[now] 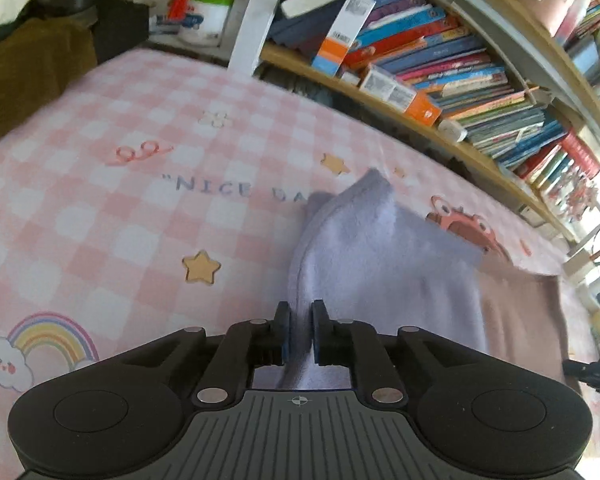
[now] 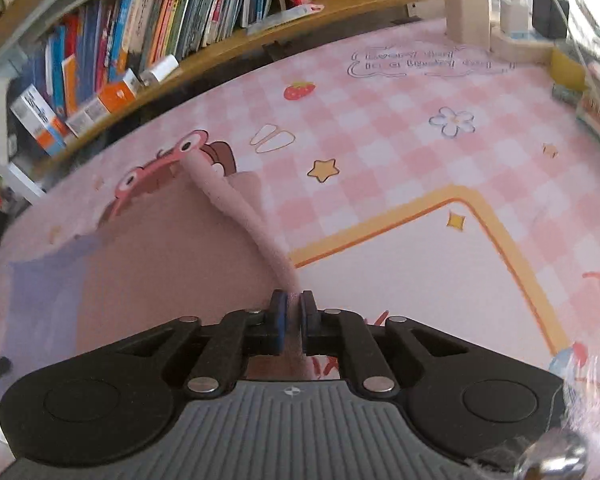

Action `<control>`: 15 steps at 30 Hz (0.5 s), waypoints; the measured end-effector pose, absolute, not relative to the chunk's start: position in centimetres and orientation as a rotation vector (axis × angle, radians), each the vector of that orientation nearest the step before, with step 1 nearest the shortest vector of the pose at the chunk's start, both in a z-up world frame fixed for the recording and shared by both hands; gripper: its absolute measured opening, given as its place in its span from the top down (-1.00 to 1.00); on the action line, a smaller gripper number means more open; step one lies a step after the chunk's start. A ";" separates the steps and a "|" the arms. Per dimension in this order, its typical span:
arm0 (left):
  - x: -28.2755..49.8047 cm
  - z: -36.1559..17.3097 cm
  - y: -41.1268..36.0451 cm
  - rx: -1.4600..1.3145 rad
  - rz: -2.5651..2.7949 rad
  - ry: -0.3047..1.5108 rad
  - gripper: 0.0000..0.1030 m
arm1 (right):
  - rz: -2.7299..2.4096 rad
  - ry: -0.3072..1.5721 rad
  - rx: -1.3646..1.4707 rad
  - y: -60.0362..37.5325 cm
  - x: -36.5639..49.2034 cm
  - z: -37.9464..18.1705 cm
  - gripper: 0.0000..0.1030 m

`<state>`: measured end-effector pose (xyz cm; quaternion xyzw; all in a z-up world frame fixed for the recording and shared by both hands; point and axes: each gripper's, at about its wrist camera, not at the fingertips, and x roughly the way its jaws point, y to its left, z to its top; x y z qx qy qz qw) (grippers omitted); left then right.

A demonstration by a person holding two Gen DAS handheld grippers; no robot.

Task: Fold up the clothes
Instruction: 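Lower the hem onto the collar and open both grippers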

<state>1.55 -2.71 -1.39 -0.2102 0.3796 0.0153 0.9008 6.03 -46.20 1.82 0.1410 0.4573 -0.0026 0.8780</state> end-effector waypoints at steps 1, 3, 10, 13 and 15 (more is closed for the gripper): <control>1.6 -0.9 -2.4 -0.436 0.024 0.758 0.58 | -0.020 0.928 0.233 -45.7 6.1 2.4 0.41; 2.5 0.1 -2.2 -0.403 0.028 0.708 0.39 | 0.001 0.875 0.144 -44.8 6.9 3.2 0.15; 9.1 0.2 -5.1 -0.201 -0.016 0.687 0.39 | 0.125 0.796 -0.058 -41.1 11.6 3.5 0.26; 10.7 -0.9 -5.7 -0.192 -0.037 0.717 0.39 | 0.146 0.829 -0.051 -40.1 13.3 2.7 0.56; 11.1 -1.4 -5.3 -0.229 -0.022 0.737 0.79 | 0.142 0.863 -0.002 -40.5 14.1 2.1 0.90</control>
